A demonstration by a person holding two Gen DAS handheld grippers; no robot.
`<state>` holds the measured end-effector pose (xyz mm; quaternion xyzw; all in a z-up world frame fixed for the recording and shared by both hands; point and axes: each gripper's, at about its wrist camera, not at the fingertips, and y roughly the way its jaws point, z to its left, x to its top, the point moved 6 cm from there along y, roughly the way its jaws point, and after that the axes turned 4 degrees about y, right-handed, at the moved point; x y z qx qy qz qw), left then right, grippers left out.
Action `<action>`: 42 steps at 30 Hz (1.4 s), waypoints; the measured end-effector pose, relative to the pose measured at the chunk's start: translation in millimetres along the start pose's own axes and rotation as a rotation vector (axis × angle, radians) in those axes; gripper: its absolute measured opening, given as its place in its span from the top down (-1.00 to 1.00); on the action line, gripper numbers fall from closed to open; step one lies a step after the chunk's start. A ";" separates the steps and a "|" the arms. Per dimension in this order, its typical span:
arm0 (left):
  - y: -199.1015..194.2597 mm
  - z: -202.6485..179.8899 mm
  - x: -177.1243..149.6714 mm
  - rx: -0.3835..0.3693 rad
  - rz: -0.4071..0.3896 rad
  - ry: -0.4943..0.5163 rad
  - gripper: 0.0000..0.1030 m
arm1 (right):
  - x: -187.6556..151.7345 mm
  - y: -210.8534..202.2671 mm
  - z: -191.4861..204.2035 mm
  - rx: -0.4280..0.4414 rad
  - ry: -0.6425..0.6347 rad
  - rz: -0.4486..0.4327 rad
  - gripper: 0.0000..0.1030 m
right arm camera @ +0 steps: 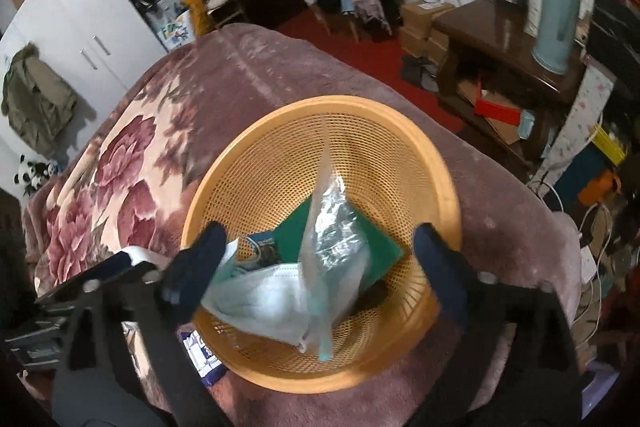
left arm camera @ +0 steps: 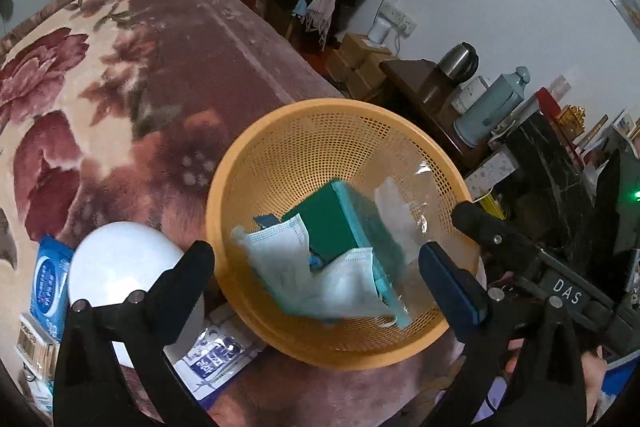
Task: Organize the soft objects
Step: 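Open both tools to drop the mask and zip bag into the basket, then withdraw both tools from the basket back over the blanket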
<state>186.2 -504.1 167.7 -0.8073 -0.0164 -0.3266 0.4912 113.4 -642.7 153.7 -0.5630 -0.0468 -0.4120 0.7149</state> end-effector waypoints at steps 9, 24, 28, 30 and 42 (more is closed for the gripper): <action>-14.0 14.6 -1.3 0.083 -0.011 -0.006 -0.99 | -8.7 -1.1 5.1 -0.095 -0.067 0.018 -1.00; -33.9 45.8 -17.4 0.129 -0.008 -0.048 -0.99 | -23.4 -2.7 29.6 -0.133 -0.144 0.051 -1.00; -40.6 57.1 -20.5 0.129 -0.013 -0.072 -0.99 | -25.4 -2.4 43.1 -0.126 -0.160 0.052 -1.00; -44.2 63.5 -21.5 0.134 -0.018 -0.082 -0.99 | -26.9 -2.1 50.8 -0.122 -0.170 0.051 -1.00; -64.8 104.7 -29.1 0.145 -0.038 -0.155 -0.99 | -34.8 3.1 97.3 -0.097 -0.240 0.059 -1.00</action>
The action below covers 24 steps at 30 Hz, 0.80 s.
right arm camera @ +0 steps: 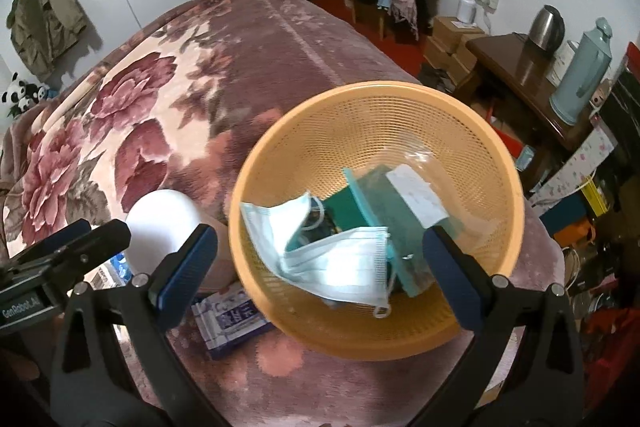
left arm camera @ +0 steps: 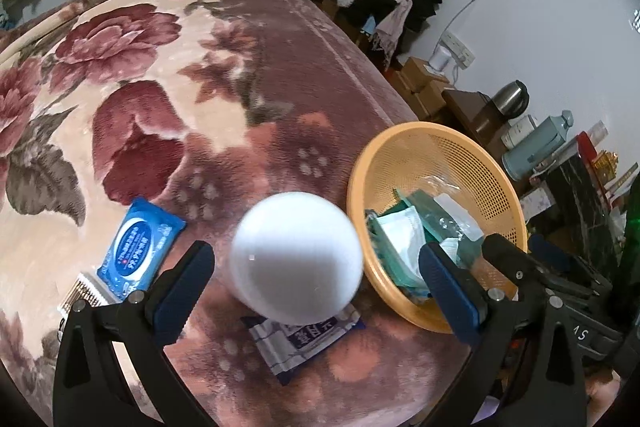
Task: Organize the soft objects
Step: 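Withdraw both tools from the basket back over the blanket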
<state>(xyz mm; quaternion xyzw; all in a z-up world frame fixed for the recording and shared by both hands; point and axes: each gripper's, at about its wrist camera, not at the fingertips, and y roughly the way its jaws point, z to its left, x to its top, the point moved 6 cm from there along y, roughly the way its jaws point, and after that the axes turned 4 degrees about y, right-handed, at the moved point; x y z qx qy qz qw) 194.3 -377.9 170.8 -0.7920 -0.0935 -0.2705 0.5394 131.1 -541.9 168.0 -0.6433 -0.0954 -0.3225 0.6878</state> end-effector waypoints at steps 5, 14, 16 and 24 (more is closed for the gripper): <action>-5.2 22.6 -2.2 0.005 -0.004 -0.035 -0.99 | -1.0 2.1 22.2 0.010 -0.036 0.007 -1.00; -14.3 61.1 -7.2 0.026 -0.013 -0.095 -0.99 | -3.0 4.5 59.1 0.030 -0.092 0.013 -1.00; -15.1 68.3 -8.7 0.027 -0.012 -0.105 -0.99 | -4.6 6.2 69.1 0.034 -0.104 0.017 -1.00; -18.3 97.2 -15.5 0.035 -0.012 -0.149 -0.99 | -9.1 12.6 97.2 0.046 -0.152 0.032 -1.00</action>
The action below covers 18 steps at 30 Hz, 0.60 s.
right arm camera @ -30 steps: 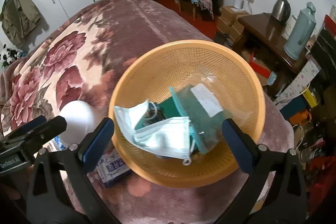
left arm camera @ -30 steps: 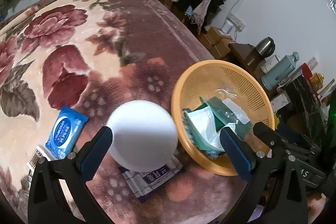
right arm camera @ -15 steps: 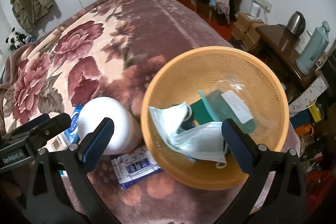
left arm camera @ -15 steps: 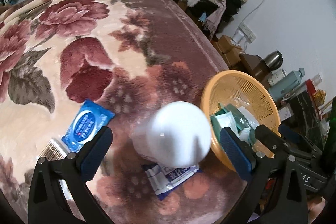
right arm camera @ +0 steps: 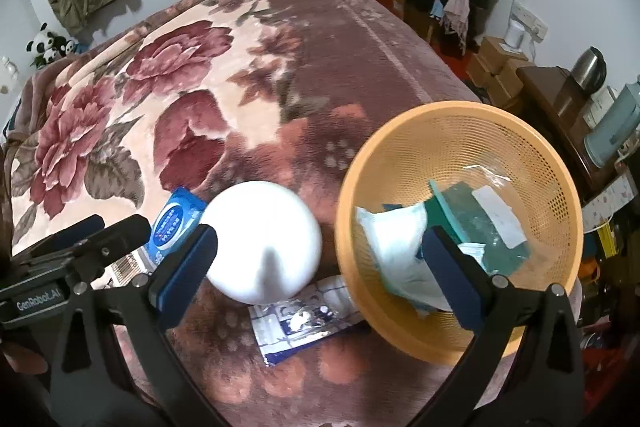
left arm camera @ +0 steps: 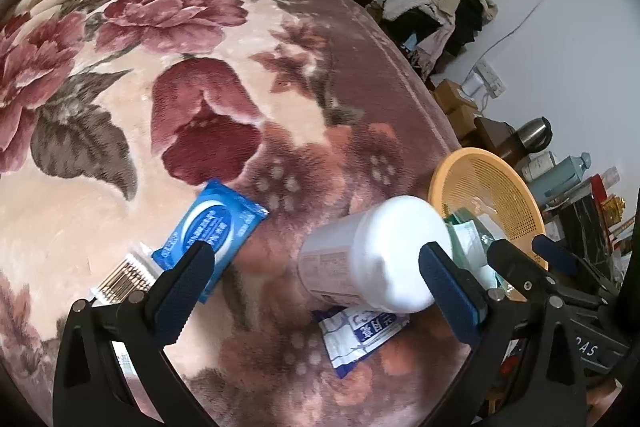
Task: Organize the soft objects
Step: 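Withdraw both tools from the basket back over the blanket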
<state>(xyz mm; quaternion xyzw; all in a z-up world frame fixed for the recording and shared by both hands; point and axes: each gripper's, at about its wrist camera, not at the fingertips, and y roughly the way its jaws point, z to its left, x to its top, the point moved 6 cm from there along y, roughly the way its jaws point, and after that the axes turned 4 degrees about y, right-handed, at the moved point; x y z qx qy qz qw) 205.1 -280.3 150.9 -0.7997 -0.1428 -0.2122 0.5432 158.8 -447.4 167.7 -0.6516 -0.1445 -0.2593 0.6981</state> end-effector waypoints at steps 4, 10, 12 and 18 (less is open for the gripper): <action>-1.8 16.4 -0.5 0.007 -0.004 -0.027 -0.99 | -1.2 4.3 12.3 0.005 -0.020 0.008 -1.00; -4.8 41.5 -4.3 0.023 -0.007 -0.067 -0.99 | -4.1 13.5 33.8 0.021 -0.048 0.026 -1.00; -5.1 48.6 -5.3 0.028 -0.007 -0.077 -0.99 | -5.0 16.1 40.4 0.025 -0.057 0.030 -1.00; -7.5 75.1 -10.0 0.045 -0.005 -0.115 -0.99 | -8.5 23.2 62.9 0.039 -0.091 0.043 -1.00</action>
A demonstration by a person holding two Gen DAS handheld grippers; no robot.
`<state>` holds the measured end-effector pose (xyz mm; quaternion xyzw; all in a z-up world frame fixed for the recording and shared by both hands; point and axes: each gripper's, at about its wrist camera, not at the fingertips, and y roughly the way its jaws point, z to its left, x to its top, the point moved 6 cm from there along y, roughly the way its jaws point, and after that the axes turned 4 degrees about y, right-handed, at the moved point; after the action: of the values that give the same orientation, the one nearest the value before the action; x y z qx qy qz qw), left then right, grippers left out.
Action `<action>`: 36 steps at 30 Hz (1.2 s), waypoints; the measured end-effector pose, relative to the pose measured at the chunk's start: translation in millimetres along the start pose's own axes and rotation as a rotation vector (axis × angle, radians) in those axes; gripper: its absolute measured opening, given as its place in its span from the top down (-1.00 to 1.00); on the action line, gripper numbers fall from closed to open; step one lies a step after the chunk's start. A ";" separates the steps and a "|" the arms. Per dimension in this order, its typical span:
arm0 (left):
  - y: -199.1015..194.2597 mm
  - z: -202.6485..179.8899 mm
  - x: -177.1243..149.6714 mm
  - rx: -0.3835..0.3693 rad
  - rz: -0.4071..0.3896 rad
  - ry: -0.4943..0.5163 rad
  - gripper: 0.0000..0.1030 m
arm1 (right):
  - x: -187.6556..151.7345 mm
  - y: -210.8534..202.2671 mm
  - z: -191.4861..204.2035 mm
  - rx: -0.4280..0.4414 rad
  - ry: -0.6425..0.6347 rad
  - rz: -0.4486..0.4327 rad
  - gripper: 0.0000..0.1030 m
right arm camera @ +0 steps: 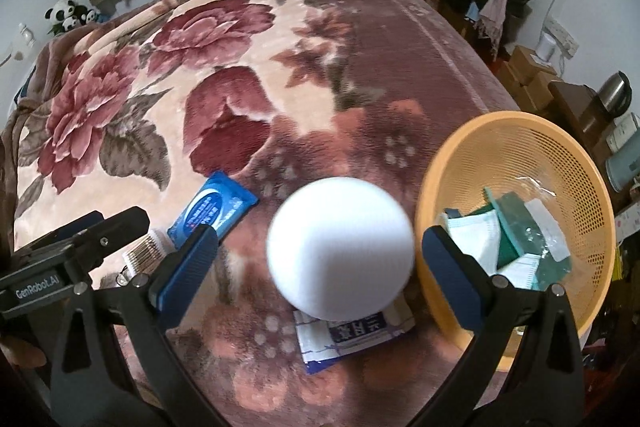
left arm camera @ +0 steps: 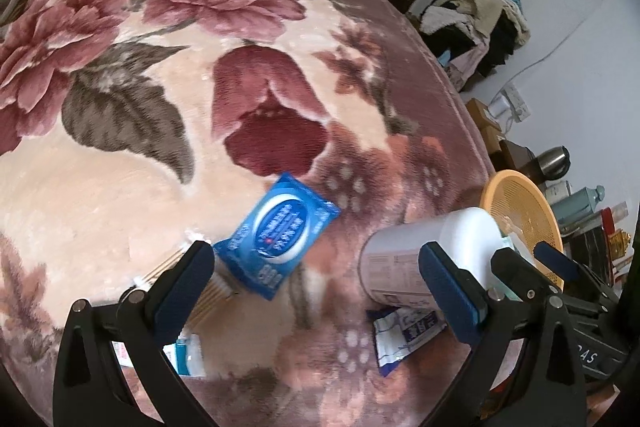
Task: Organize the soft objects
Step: 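Move the left tool to the cotton swab pack while the right tool approaches the blue wipes pack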
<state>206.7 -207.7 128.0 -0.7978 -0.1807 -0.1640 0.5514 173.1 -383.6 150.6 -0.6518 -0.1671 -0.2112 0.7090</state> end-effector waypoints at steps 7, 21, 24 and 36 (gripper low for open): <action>-1.7 23.9 -2.8 0.013 -0.001 -0.035 -0.99 | -0.6 6.5 22.2 0.015 -0.033 0.010 -1.00; -5.8 57.7 -9.9 0.029 0.002 -0.082 -0.99 | -7.2 14.6 57.0 0.038 -0.083 0.028 -1.00; -8.4 65.5 -11.1 0.034 0.000 -0.088 -0.99 | -7.6 16.5 63.4 0.045 -0.092 0.029 -1.00; -14.0 131.6 -29.3 0.091 0.012 -0.175 -0.99 | -18.1 33.9 104.5 0.096 -0.156 0.064 -1.00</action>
<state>182.6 -82.7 81.4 -0.7841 -0.2309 -0.0821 0.5703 179.2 -276.1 122.2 -0.6366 -0.2108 -0.1290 0.7305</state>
